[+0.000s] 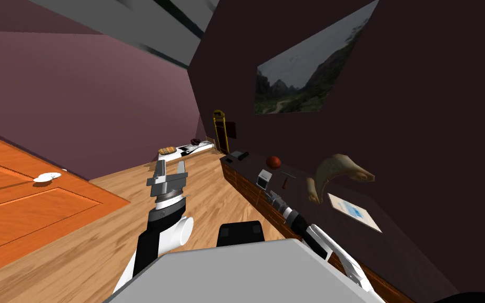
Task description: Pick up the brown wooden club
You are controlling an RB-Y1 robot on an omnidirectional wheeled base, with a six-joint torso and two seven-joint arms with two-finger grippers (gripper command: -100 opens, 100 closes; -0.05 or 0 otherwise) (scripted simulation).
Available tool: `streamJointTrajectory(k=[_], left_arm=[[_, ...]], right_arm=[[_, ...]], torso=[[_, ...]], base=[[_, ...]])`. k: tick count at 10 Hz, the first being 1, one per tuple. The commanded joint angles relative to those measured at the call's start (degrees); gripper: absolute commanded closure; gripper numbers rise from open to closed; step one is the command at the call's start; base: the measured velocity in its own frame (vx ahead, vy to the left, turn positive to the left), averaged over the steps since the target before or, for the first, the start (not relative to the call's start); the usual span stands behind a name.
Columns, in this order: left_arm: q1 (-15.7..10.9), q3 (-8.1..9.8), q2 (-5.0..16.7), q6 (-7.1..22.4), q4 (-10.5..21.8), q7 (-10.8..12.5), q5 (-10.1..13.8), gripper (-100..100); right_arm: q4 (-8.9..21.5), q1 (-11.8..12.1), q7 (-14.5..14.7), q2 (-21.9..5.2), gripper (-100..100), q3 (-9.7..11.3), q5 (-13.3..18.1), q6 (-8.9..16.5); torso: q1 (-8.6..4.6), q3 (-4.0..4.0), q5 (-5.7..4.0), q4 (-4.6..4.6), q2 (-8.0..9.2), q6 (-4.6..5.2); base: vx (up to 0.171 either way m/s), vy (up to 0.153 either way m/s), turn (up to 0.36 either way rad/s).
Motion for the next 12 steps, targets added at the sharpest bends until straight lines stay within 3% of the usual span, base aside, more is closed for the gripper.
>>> streamJointTrajectory(k=[1,2,3,4,6,7,8,10,11,12], left_arm=[[0.0,0.0,0.0,0.0,0.0,0.0,0.0,0],[0.0,0.01,0.0,0.0,0.0,0.0,0.0,0],[0.0,0.0,0.0,0.0,0.0,0.0,0.0,0],[0.0,0.01,0.0,0.0,0.0,0.0,0.0,0],[0.0,0.01,0.0,0.0,0.0,0.0,0.0,0],[0.0,0.01,0.0,0.0,0.0,0.0,0.0,0],[0.0,0.01,0.0,0.0,0.0,0.0,0.0,0],[0.0,0.01,0.0,0.0,0.0,0.0,0.0,0],[0.0,0.01,0.0,0.0,0.0,0.0,0.0,0],[0.0,0.01,0.0,0.0,0.0,0.0,0.0,0]], right_arm=[[1.8,0.7,1.1,-2.0,-100,0.5,1.4,0.8],[4.4,0.7,3.1,-4.1,-100,1.7,3.6,1.6],[4.9,0.7,3.1,-4.1,-100,1.7,3.6,1.6],[6.2,0.6,5.2,-6.0,-100,2.9,5.8,2.4],[7.9,0.6,5.2,-6.0,-100,2.9,5.8,2.4],[9.9,0.5,7.5,-7.9,-100,4.1,8.0,3.3],[11.0,0.5,7.5,-7.9,-100,4.1,8.0,3.3],[11.0,0.5,7.5,-7.9,-100,4.1,8.0,3.3],[13.9,0.2,9.8,-9.7,-100,5.2,10.1,4.2],[14.1,0.2,9.8,-9.7,-100,5.2,10.1,4.2]], torso=[[0.0,0.0,0.0,0.0,0.0,0.0],[-0.02,0.0,-0.01,0.0,0.0,0.07],[0.19,-0.03,0.04,-0.01,-0.06,0.04],[0.11,-0.08,0.03,-0.02,-0.15,0.05],[0.03,-0.1,0.0,-0.04,-0.19,0.05],[0.05,-0.1,0.01,-0.03,-0.18,0.07],[0.03,-0.11,0.01,-0.04,-0.2,0.04],[0.04,-0.1,0.02,-0.03,-0.19,0.07],[-0.04,-0.11,0.0,-0.03,-0.21,0.04],[-0.07,-0.12,-0.02,-0.04,-0.21,0.07]], base=[[-0.044,-0.025,0.192],[-0.021,0.051,0.182],[0.005,0.007,0.183],[0.006,-0.023,0.27],[0.004,-0.003,0.111],[0.006,-0.005,0.156],[0.006,0.009,0.132],[0.006,-0.022,0.105],[0.008,-0.034,0.132],[0.007,0.013,0.111]])
